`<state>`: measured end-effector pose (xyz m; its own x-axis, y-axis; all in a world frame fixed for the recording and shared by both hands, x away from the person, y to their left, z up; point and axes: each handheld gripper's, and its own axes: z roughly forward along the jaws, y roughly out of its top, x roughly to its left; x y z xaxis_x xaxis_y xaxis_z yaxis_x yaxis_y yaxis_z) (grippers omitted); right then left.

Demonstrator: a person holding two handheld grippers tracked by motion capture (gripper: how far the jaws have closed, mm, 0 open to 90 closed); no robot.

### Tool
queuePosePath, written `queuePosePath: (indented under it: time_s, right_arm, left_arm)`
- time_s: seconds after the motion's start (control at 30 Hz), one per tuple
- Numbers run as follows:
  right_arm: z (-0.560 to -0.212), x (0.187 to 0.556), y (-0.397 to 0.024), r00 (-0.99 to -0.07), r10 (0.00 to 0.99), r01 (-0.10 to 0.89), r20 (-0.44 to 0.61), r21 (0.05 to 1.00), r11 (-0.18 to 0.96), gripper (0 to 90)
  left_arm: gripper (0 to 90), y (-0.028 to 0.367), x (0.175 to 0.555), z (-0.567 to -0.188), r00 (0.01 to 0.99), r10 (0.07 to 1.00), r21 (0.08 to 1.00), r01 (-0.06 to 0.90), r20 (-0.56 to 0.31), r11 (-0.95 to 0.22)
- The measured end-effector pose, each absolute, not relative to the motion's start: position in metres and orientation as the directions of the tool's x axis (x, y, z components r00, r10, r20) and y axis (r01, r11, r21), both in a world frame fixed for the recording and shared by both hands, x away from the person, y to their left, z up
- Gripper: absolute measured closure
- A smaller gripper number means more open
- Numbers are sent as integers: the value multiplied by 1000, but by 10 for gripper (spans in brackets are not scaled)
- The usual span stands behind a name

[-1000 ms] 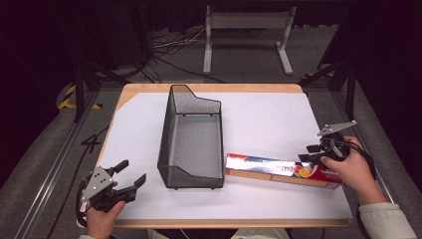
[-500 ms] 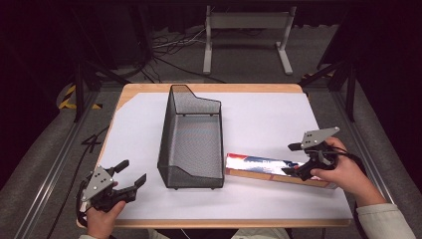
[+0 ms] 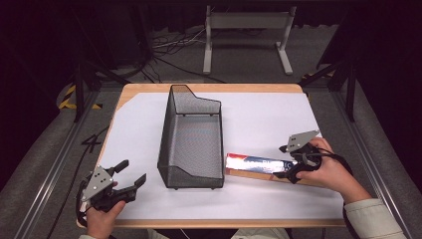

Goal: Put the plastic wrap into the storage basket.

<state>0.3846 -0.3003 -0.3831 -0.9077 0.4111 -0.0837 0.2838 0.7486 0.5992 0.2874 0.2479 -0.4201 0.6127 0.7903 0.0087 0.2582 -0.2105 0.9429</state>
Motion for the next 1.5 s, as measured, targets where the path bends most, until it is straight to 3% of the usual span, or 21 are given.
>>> queuePosePath:
  time_s: [0.5,0.7,0.73,0.9,1.13,1.5]
  right_arm:
    - [-408,391,-282,-944,313,225,-105,490,842,160]
    - [-411,394,-282,-954,279,204,-108,447,871,222]
    - [-412,394,-282,-956,273,199,-108,444,874,280]
    - [-414,393,-283,-961,256,197,-101,397,896,312]
    - [-412,395,-283,-975,203,153,-93,382,911,391]
    - [-408,394,-284,-976,198,149,-92,384,911,402]
  left_arm:
    - [250,251,284,-421,598,802,945,260,4,-198]
    - [249,251,285,-421,598,802,946,260,-1,-193]
    - [248,251,285,-421,598,802,946,260,-1,-192]
    - [248,250,285,-421,598,801,946,261,-1,-194]
    - [248,251,285,-421,596,803,946,261,-1,-193]
    - [248,251,285,-421,595,803,946,258,5,-197]
